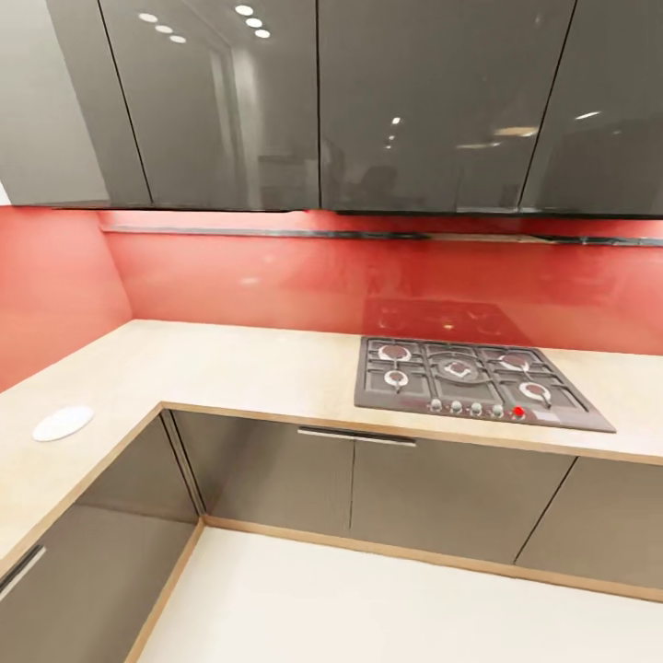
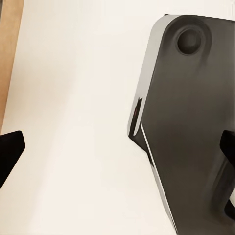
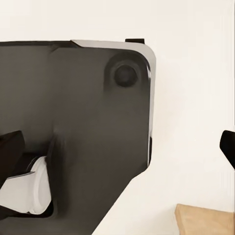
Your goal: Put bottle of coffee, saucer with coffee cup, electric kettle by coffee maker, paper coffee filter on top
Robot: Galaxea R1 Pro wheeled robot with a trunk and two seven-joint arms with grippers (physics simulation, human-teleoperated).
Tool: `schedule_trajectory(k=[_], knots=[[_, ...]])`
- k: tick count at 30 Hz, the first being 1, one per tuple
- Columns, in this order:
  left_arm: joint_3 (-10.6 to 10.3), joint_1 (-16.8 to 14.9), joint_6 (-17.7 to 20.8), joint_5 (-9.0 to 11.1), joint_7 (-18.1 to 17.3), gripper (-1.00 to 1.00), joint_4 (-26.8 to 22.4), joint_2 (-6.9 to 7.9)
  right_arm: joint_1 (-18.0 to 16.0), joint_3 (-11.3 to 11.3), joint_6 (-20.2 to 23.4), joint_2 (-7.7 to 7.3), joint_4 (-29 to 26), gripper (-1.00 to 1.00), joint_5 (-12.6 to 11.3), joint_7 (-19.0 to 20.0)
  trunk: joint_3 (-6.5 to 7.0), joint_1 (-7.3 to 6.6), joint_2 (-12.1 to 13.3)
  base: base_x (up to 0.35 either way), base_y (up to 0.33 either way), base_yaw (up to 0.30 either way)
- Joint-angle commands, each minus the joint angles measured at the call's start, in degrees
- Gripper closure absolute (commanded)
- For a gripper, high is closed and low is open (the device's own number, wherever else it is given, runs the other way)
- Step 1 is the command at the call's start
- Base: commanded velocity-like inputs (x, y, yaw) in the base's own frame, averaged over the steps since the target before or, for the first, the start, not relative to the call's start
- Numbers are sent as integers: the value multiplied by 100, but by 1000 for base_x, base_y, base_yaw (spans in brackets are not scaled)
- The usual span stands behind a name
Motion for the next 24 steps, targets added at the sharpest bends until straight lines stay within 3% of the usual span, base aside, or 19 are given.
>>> schedule_trajectory(k=[1, 8, 24], knots=[[3, 2, -4, 59, -23, -100, -9, -1, -5, -38, -19, 0, 5, -100, 22, 24, -11, 6, -10, 334, -143, 0], [3, 2, -4, 59, -20, -100, -9, -2, -5, -31, -25, 1, 4, -100, 20, 36, -15, 6, -10, 334, -143, 30], [36, 2, -13, 65, -14, -100, -9, -3, -5, -29, -27, 10, 4, -100, 21, 40, -63, 6, -10, 237, -145, 247]])
